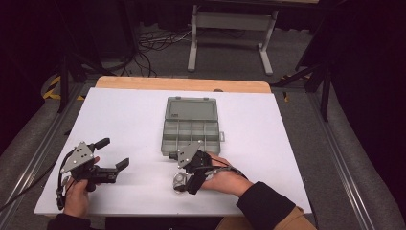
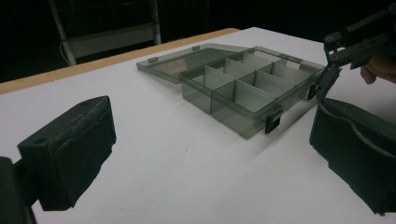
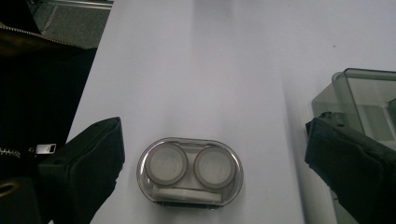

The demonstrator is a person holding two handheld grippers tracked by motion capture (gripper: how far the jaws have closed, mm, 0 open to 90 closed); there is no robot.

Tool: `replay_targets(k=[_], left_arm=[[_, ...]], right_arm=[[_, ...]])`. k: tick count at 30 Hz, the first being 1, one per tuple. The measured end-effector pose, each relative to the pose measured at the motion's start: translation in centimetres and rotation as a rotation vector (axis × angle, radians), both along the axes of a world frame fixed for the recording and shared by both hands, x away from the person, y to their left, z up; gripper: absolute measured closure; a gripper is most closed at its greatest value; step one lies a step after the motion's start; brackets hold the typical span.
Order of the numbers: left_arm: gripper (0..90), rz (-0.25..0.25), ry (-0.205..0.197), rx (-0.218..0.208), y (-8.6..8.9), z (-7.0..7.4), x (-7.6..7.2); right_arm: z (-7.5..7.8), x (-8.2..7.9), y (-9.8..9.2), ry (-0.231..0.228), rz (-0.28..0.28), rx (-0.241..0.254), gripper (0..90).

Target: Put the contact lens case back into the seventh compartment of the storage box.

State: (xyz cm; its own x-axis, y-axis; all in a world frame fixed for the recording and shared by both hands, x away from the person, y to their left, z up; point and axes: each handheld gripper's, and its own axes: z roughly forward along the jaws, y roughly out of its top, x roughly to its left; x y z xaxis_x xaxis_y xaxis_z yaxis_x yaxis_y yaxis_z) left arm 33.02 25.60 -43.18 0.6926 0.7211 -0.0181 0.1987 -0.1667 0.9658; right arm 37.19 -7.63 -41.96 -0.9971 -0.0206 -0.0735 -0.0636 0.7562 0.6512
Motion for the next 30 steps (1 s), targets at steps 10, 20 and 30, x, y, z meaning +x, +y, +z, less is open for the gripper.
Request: replay_targets(k=[10, 20, 30], left_arm=[[1.3, 0.001, 0.001, -0.002, 0.0, 0.0, 0.0], [1.3, 0.001, 0.002, -0.004, 0.1, 0.0, 0.0], [1.3, -0.001, 0.004, -0.001, 0.1, 0.0, 0.0]], right_arm=[[-0.7, -0.2, 0.2, 0.021, 0.015, -0.064, 7.2], [-1.2, -0.2, 0.3, 0.046, 0.035, -0.113, 8.8], [-1.7, -0.2, 0.5, 0.072, 0.043, -0.153, 11.1]])
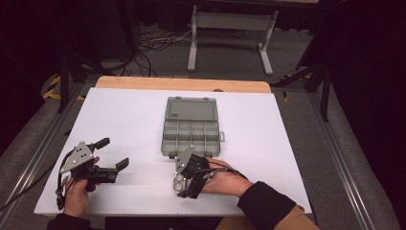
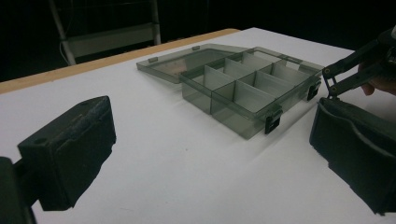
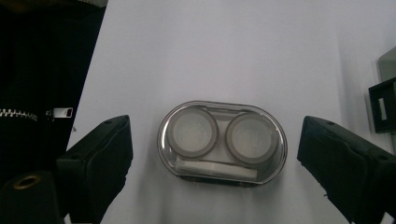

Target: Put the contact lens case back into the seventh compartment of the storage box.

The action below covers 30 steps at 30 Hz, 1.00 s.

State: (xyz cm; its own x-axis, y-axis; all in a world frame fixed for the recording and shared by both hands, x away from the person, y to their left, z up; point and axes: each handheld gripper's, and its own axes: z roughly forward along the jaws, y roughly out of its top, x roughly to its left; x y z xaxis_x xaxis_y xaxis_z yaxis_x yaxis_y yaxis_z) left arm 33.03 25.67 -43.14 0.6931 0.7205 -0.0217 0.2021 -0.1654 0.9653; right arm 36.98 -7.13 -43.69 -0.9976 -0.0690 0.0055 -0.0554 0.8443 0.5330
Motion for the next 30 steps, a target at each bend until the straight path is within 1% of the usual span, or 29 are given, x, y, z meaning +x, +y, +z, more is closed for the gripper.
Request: replay_targets(k=[5, 11, 20, 30], left_arm=[[1.3, 0.001, -0.002, -0.003, -0.03, -0.01, 0.0], [1.3, -0.005, 0.004, 0.002, -0.04, 0.01, 0.0], [1.3, -0.003, 0.003, 0.0, -0.02, 0.01, 0.01], [1.2, -0.001, 0.0, -0.003, -0.03, 0.01, 0.0]], right_arm=[[-0.18, 0.01, 0.1, 0.004, -0.002, -0.014, 12.7], [-0.48, 0.05, 0.21, 0.007, -0.002, -0.043, 17.0], [-0.57, 0.02, 0.33, -0.025, -0.003, -0.07, 26.0], [-0.49, -0.09, 0.32, -0.039, 0.004, -0.072, 26.5]])
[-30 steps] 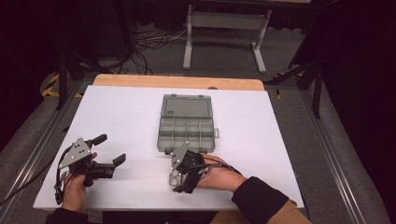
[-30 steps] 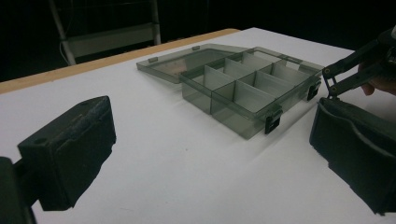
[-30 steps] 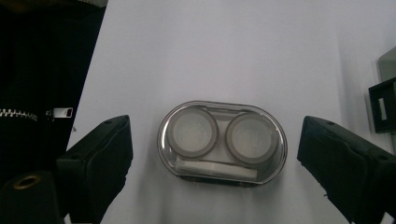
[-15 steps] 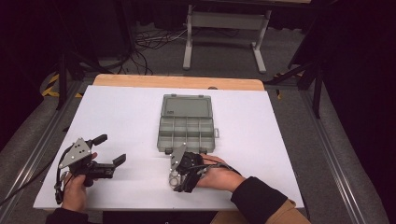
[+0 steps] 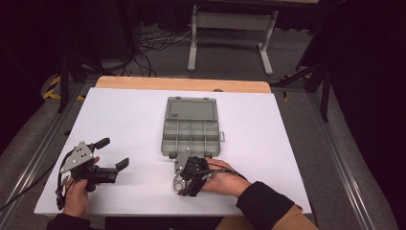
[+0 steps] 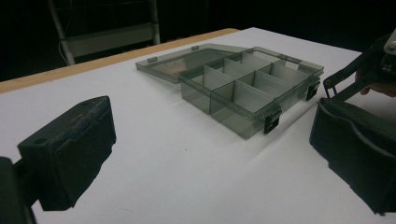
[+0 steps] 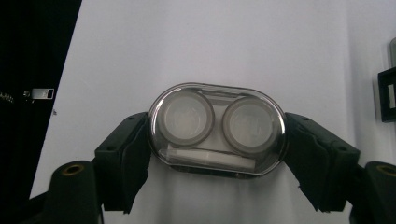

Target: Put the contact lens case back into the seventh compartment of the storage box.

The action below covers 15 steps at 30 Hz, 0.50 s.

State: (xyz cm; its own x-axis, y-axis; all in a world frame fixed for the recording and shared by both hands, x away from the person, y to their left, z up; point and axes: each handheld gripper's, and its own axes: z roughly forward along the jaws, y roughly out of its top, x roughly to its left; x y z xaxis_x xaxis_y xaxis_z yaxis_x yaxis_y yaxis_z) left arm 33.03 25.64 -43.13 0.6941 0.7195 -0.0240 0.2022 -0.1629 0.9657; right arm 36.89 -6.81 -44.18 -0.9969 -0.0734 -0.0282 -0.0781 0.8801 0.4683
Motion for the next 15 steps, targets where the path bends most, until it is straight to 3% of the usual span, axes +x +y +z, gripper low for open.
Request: replay_targets(k=[6, 15], left_arm=[[1.3, 0.0, 0.001, 0.0, 0.0, 0.0, 0.0], [1.3, 0.0, 0.0, -0.001, 0.0, 0.0, 0.0]], right_arm=[[0.2, 0.0, -0.1, -0.009, 0.001, 0.01, 26.5], [1.2, 0.0, -0.6, -0.022, -0.002, 0.07, 26.5]])
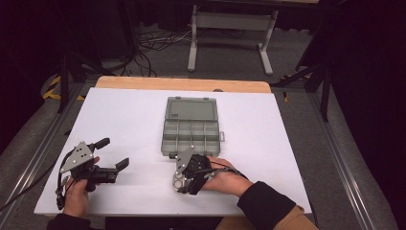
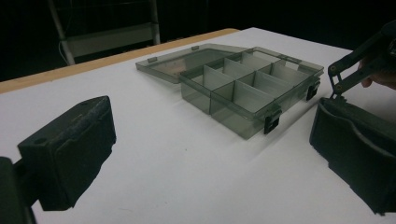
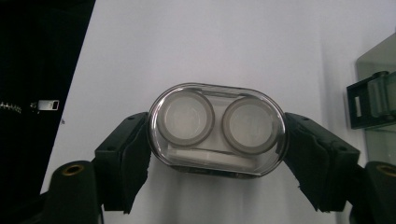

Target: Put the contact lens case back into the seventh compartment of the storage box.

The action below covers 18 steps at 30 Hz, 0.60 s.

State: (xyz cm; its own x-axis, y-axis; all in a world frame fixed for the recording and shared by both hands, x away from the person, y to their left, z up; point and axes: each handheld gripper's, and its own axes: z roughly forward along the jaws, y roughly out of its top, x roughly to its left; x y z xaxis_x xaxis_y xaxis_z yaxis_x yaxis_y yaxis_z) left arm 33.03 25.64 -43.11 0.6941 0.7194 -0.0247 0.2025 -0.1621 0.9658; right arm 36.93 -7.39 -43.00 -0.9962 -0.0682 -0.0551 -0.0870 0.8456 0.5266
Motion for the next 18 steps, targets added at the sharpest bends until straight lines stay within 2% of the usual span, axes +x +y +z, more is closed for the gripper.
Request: replay_targets(k=[9, 18], left_arm=[[1.2, 0.0, 0.0, -0.001, 0.0, 0.0, 0.0], [1.3, 0.0, 0.0, -0.002, 0.0, 0.0, 0.0]], right_arm=[[1.1, 0.0, -0.7, -0.028, -0.018, 0.077, 26.5], [2.2, -0.1, -1.2, -0.053, -0.012, 0.161, 26.4]])
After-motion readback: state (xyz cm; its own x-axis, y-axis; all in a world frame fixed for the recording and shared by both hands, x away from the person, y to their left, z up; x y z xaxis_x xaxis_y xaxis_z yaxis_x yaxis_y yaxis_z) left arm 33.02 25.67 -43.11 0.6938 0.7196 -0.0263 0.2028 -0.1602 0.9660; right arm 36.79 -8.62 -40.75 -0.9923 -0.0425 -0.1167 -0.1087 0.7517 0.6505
